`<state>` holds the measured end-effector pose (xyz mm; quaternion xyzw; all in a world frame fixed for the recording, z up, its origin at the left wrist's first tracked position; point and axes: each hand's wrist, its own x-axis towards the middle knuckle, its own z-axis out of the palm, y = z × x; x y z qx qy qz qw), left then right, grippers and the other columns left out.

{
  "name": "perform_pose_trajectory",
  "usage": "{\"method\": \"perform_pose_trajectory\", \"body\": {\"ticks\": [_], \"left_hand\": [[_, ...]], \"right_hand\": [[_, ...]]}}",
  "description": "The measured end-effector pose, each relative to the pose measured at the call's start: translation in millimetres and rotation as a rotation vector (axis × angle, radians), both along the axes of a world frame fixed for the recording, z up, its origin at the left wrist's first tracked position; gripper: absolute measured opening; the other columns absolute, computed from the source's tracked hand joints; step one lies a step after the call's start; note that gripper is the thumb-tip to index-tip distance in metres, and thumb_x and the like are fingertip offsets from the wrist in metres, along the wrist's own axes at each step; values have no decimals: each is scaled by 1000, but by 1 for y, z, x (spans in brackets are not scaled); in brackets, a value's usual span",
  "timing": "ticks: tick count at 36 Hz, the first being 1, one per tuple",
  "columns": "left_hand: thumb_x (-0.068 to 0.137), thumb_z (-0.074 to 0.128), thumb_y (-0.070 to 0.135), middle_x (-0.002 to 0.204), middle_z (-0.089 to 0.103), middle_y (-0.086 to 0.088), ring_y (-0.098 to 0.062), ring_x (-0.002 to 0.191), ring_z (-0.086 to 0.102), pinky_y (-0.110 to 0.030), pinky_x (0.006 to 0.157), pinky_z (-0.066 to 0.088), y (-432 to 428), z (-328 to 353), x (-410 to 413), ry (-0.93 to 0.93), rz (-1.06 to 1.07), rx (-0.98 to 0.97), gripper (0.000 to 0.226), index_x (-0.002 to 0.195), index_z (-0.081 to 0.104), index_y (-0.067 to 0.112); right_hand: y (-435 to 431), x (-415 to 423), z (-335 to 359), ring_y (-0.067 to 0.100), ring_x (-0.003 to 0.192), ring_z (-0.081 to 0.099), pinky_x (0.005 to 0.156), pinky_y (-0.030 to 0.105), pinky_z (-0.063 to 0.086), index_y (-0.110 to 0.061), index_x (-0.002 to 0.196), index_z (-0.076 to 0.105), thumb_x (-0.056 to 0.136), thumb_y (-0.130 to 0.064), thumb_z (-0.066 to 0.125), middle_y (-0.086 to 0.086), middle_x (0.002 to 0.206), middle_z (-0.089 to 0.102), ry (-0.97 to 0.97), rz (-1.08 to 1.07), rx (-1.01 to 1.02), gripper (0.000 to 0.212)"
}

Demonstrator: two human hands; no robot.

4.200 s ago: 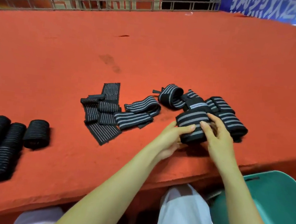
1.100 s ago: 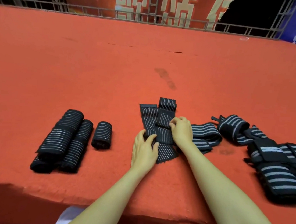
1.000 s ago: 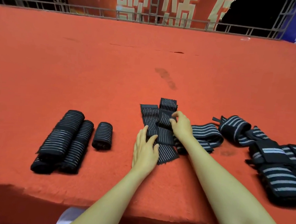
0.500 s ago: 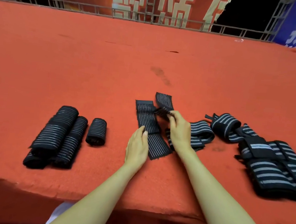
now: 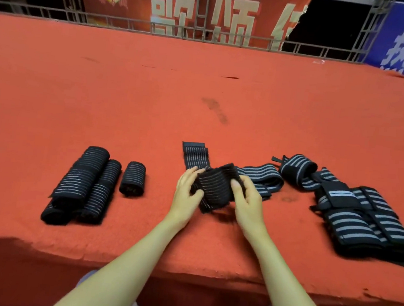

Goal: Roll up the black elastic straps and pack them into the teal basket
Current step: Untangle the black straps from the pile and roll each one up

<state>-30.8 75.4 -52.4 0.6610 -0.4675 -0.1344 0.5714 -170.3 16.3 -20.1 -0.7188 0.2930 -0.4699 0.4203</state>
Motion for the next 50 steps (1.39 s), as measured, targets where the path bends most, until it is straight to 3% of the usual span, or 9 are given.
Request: {"method": "perform_pose_trajectory", "body": {"ticks": [4,8,13,18,27,36,42,46,50], "left_hand": [[74,59,37,143,42,-10,-19,136,33,-32,115,22,-2,3,3,18,-23,-48,57,128,49,20],[86,66,19,134,52,2,-19,138,30,-29,112,20,-8,23,8,22,-115,16,16,100,61,15],[91,58,5,89,62,8,-3,85,55,-24,83,42,4,61,6,187,-199,-115,15,89,56,19],[92,57,4,89,61,8,-1,83,55,-17,80,41,7,80,0,102,-235,-161,17,91,57,21],[86,64,5,97,62,12,-2,91,57,-5,81,40,13,26,6,-105,-247,317,24,103,59,22],[89,63,30,99,58,2,-13,90,55,-22,82,41,-1,22,3,-97,-10,396,30,114,56,15],[87,65,34,109,64,-10,-27,103,58,-32,85,43,-18,17,1,-74,158,515,32,105,54,10],[78,76,27,83,54,3,-16,83,52,-22,64,37,-20,24,1,33,151,418,35,103,56,11],[78,76,20,67,46,9,-7,65,45,-10,56,35,-12,31,-2,16,38,272,19,86,60,20]], "right_hand": [[-3,-8,33,2,82,56,78,23,46,-20,89,60,98,-13,48,-14,82,64,-178,135,101,17],[-14,-13,66,7,78,63,73,23,53,-13,92,59,99,-9,44,-6,82,69,-408,232,362,18],[-27,-22,78,7,71,64,66,23,55,-14,92,59,99,-11,45,-6,76,69,-479,144,376,16],[-34,-31,75,12,75,66,68,29,58,-14,93,60,99,-13,46,-1,82,70,-512,59,448,16],[-44,-46,21,36,117,48,98,37,36,-5,125,50,91,-10,53,19,124,55,672,-352,26,34],[-29,-7,13,20,124,48,103,28,33,-14,128,56,99,-18,44,6,131,56,651,-30,-83,31],[-45,4,9,32,127,41,104,45,35,-22,125,58,102,-39,26,5,135,54,1059,-38,-41,42],[-56,12,19,36,128,39,107,49,31,-20,113,61,100,-41,23,9,137,49,1163,41,39,45],[-54,15,20,33,135,28,108,49,25,-22,135,51,101,-40,25,5,145,36,1248,21,20,46]]}}
